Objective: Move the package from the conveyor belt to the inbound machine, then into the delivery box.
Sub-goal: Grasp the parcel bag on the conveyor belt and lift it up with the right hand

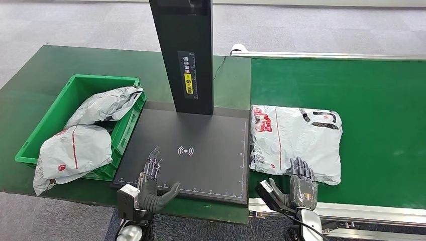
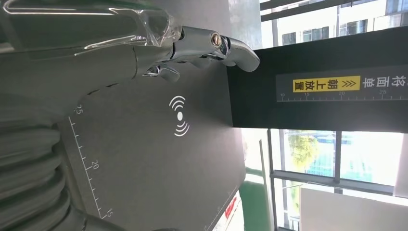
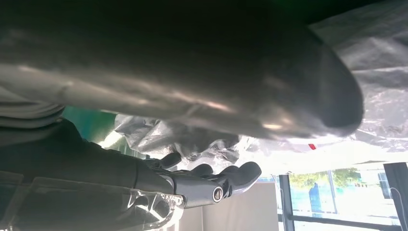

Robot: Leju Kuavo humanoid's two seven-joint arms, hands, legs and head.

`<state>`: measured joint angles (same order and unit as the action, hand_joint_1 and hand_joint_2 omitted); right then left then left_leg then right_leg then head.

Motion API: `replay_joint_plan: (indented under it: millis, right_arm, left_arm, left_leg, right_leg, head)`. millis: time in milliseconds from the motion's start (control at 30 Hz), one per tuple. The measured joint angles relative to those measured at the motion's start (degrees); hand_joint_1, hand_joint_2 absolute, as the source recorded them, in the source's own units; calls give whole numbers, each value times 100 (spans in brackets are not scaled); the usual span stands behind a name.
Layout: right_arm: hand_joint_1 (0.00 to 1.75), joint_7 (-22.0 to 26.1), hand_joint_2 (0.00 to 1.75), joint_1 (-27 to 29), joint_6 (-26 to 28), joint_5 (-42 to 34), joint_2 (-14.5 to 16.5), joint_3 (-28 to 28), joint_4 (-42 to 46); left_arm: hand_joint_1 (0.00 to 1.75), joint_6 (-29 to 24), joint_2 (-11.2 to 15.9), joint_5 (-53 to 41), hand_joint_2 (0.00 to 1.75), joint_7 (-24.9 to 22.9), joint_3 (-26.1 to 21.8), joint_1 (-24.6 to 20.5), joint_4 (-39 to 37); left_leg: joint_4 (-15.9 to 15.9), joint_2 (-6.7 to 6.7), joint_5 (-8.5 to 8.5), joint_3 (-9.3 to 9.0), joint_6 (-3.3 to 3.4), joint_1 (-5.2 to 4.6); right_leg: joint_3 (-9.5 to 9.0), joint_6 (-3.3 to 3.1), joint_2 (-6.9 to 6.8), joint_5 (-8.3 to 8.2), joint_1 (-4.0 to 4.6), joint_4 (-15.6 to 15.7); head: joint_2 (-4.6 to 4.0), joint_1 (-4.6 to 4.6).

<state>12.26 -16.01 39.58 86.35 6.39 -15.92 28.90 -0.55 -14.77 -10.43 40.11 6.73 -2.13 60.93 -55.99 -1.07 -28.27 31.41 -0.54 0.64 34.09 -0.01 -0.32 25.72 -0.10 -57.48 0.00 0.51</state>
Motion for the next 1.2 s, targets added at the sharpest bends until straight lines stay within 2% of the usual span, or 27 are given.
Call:
replay_joint_plan:
  millis: [1200]
  right_arm:
    - [0,-34,0,-687,0,107,-56,137,-756]
  left_arm:
    - [0,-97,54,97,175,0,97,-31,-30]
  left_leg:
    - [0,1,1,1,1,0]
  right_leg:
    - [1,0,0,0,0,0]
  head:
    - [0,1]
